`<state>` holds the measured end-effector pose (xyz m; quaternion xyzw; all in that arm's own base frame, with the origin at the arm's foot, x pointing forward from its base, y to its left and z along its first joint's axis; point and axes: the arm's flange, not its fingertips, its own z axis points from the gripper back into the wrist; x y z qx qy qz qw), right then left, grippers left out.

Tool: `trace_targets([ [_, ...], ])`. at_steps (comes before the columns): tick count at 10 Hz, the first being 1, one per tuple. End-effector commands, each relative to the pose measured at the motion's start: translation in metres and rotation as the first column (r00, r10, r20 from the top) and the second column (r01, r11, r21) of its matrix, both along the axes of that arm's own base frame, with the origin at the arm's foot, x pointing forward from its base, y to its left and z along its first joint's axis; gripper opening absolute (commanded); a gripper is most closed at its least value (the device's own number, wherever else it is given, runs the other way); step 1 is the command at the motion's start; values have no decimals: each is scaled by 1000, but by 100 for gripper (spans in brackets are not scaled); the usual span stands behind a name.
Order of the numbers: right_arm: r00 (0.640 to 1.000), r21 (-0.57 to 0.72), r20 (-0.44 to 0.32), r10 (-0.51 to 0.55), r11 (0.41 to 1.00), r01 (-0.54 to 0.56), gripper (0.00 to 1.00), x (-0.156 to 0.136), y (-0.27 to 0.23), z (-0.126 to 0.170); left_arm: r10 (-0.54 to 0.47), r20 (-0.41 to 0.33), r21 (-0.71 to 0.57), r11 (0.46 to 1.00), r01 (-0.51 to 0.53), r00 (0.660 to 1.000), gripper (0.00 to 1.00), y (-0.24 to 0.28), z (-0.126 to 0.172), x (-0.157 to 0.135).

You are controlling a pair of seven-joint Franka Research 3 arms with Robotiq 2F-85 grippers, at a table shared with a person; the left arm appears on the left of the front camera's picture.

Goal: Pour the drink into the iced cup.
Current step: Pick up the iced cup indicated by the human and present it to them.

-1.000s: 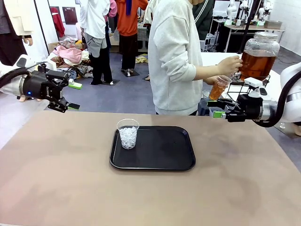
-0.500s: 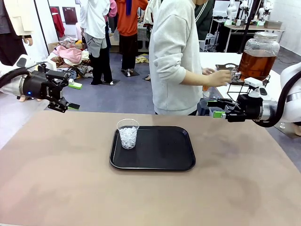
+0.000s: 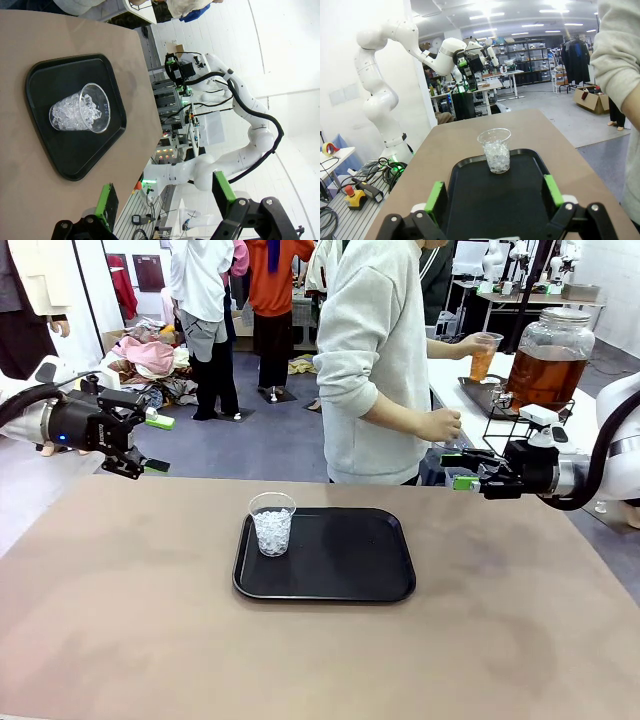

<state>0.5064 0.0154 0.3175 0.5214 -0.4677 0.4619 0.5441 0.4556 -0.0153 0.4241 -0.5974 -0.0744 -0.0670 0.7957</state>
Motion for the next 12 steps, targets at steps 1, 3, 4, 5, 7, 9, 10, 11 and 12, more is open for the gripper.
trace_targets([
  [1, 1000, -7, -11, -4, 1000, 4, 100, 2, 0, 3, 4, 7, 1, 1000, -4, 1000, 100, 0, 2, -1],
  [3, 1000, -7, -11, -4, 1000, 4, 100, 2, 0, 3, 4, 7, 1, 1000, -4, 1000, 100, 0, 2, -1],
  [4, 1000, -7, -11, -4, 1000, 4, 100, 2, 0, 3, 4, 7, 1, 1000, -4, 1000, 100, 0, 2, -1],
  [5, 1000, -7, -11, -4, 1000, 4, 100, 2, 0, 3, 4, 7, 1, 1000, -4, 1000, 100, 0, 2, -1],
  [7, 1000, -7, -11, -4, 1000, 4, 100, 2, 0, 3, 4, 7, 1, 1000, -4, 1000, 100, 0, 2, -1],
  [9, 1000, -7, -11, -4, 1000, 4, 100, 2, 0, 3, 4, 7, 1, 1000, -4, 1000, 100, 0, 2, -1],
  [10, 1000, -7, -11, -4, 1000, 4, 100, 2, 0, 3, 4, 7, 1, 1000, -4, 1000, 100, 0, 2, -1],
  [11, 1000, -7, -11, -4, 1000, 4, 100, 2, 0, 3, 4, 7, 1, 1000, -4, 1000, 100, 0, 2, -1],
  [12, 1000, -7, -11, -4, 1000, 4, 100, 2, 0, 3, 4, 7, 1, 1000, -4, 1000, 100, 0, 2, -1],
])
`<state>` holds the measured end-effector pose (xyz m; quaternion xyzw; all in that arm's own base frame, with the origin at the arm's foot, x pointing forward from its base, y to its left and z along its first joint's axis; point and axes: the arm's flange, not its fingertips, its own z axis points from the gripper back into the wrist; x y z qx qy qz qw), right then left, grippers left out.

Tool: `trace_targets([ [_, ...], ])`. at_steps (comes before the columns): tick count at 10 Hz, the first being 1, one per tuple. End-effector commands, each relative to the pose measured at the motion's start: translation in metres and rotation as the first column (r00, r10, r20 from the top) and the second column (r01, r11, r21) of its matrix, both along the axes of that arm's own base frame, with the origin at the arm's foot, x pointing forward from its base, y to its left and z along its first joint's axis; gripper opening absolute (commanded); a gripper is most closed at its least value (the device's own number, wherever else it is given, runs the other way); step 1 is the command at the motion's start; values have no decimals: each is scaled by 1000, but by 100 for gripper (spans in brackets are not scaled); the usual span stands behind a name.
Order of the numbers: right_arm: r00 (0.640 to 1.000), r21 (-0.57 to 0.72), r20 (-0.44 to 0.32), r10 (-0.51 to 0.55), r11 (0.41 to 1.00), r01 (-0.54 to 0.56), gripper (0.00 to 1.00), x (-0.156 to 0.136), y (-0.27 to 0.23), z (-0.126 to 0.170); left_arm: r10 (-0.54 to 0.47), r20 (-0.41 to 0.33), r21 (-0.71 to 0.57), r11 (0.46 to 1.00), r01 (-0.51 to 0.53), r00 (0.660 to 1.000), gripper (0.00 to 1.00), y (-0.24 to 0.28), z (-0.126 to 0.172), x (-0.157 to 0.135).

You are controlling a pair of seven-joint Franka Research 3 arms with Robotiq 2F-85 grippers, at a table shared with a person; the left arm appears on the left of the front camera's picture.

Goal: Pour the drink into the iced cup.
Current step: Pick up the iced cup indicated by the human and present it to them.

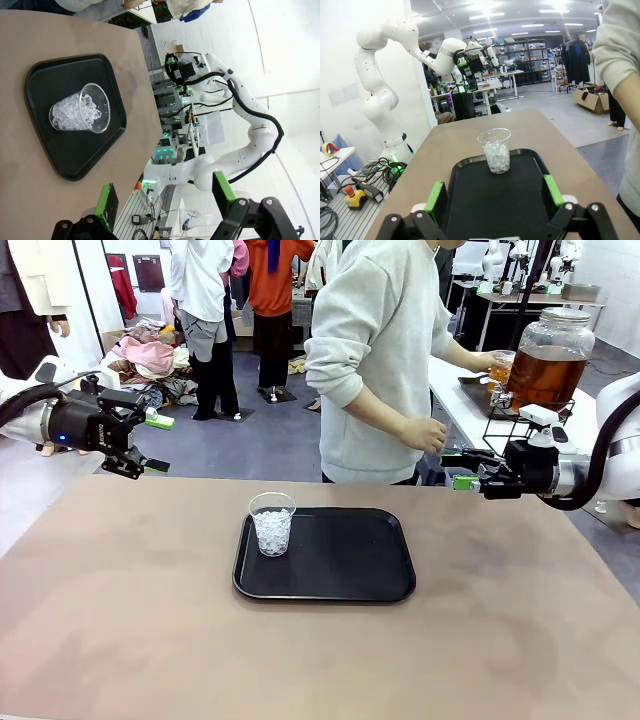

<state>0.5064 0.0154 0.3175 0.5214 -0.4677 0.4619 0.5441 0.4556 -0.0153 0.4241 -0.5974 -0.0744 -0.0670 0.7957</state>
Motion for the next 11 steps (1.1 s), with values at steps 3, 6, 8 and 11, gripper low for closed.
trace_targets([
  [3, 1000, -7, -11, -4, 1000, 4, 100, 2, 0, 3, 4, 7, 1, 1000, -4, 1000, 100, 0, 2, -1],
  [6, 1000, -7, -11, -4, 1000, 4, 100, 2, 0, 3, 4, 7, 1, 1000, -4, 1000, 100, 0, 2, -1],
  [8, 1000, -7, -11, -4, 1000, 4, 100, 2, 0, 3, 4, 7, 1, 1000, -4, 1000, 100, 0, 2, -1],
  [11, 1000, -7, -11, -4, 1000, 4, 100, 2, 0, 3, 4, 7, 1, 1000, -4, 1000, 100, 0, 2, -1],
])
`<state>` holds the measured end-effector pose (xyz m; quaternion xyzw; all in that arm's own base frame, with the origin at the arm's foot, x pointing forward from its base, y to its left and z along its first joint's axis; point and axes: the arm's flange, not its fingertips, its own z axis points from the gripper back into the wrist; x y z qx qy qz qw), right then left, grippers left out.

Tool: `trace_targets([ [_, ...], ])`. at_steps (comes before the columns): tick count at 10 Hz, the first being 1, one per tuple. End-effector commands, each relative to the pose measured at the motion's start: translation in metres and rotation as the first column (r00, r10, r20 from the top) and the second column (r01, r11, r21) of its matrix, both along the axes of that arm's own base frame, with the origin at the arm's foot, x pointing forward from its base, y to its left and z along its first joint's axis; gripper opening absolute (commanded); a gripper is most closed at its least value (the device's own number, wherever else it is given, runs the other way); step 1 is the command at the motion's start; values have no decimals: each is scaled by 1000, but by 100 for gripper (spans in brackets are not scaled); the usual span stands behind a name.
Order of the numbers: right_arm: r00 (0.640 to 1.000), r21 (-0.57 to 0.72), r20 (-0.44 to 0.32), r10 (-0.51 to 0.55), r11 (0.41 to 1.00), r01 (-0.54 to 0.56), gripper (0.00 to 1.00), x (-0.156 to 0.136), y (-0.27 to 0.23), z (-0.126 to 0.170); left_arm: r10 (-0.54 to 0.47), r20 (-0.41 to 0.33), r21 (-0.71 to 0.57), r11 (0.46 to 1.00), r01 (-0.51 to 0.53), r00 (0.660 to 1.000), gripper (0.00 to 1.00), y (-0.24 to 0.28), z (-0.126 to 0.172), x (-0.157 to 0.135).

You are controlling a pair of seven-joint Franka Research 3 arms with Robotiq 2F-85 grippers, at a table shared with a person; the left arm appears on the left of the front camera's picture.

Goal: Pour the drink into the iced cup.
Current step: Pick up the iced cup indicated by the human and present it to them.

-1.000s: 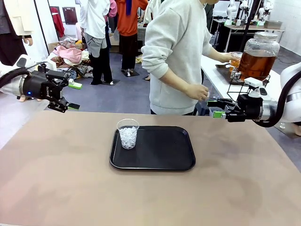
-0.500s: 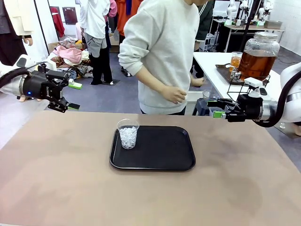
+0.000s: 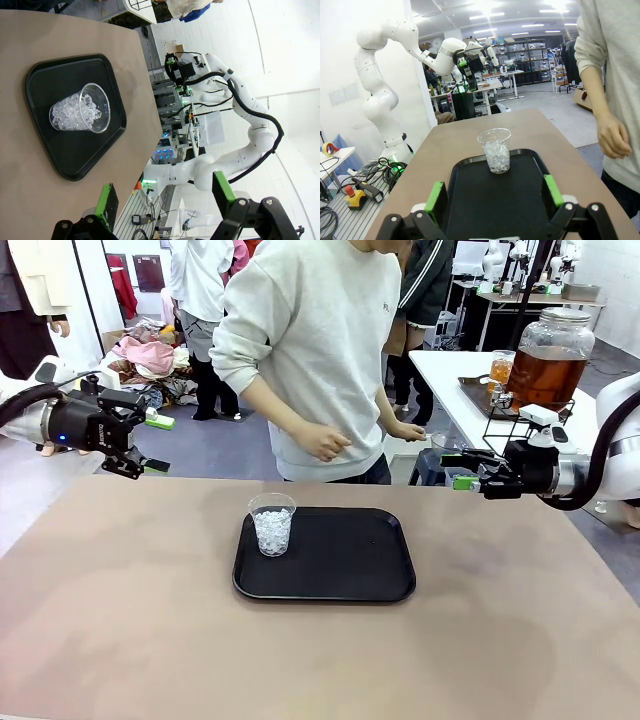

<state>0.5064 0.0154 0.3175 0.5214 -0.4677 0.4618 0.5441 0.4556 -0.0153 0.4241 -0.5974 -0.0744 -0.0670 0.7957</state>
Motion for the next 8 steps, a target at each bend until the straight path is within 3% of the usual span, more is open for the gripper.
trace_targets([
  [1, 1000, -7, -11, -4, 1000, 4, 100, 2, 0, 3, 4, 7, 1, 1000, -4, 1000, 100, 0, 2, -1],
  [8, 1000, -7, -11, -4, 1000, 4, 100, 2, 0, 3, 4, 7, 1, 1000, -4, 1000, 100, 0, 2, -1],
])
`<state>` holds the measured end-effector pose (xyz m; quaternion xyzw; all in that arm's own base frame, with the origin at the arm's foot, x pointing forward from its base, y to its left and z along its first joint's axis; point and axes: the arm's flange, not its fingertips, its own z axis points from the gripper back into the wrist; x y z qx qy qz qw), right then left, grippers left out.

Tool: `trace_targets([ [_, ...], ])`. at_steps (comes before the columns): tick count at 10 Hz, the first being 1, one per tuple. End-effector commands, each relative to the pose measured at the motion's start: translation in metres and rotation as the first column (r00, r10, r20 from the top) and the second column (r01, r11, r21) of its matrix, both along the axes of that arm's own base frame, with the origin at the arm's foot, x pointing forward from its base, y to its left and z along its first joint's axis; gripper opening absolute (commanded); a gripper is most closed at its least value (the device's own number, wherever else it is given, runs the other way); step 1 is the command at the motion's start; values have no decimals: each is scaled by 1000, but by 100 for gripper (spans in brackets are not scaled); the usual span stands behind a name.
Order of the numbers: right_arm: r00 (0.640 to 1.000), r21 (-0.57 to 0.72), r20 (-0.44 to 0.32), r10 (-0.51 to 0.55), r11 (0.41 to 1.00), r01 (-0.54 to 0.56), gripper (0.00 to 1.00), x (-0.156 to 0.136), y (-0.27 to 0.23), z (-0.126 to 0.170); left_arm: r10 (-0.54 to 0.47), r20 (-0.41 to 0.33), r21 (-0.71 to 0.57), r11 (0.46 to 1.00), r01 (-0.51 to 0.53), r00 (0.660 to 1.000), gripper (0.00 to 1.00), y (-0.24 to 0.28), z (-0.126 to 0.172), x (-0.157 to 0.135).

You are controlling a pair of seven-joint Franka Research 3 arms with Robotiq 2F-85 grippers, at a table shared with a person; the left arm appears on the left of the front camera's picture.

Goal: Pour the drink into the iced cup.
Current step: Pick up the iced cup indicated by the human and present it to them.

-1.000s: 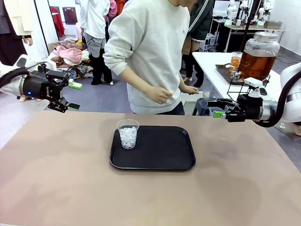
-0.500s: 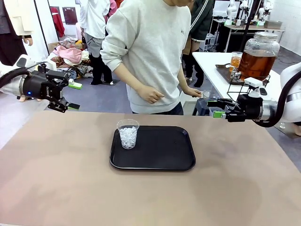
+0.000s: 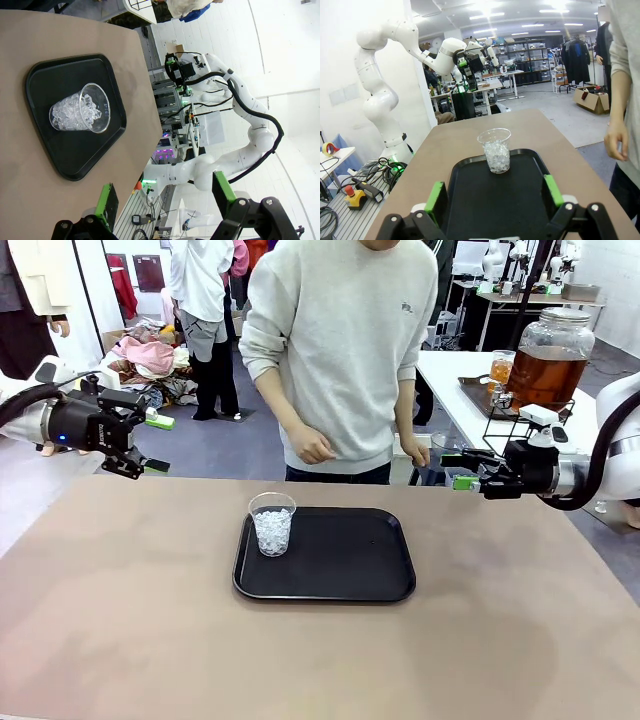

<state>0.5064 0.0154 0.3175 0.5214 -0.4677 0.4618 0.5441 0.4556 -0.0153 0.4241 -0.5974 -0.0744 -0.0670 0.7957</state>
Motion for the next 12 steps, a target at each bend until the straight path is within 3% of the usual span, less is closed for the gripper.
trace_targets([
  [1, 1000, -7, -11, -4, 1000, 4, 100, 2, 0, 3, 4, 7, 1, 1000, -4, 1000, 100, 0, 2, -1],
  [12, 1000, -7, -11, -4, 1000, 4, 100, 2, 0, 3, 4, 7, 1, 1000, -4, 1000, 100, 0, 2, -1],
])
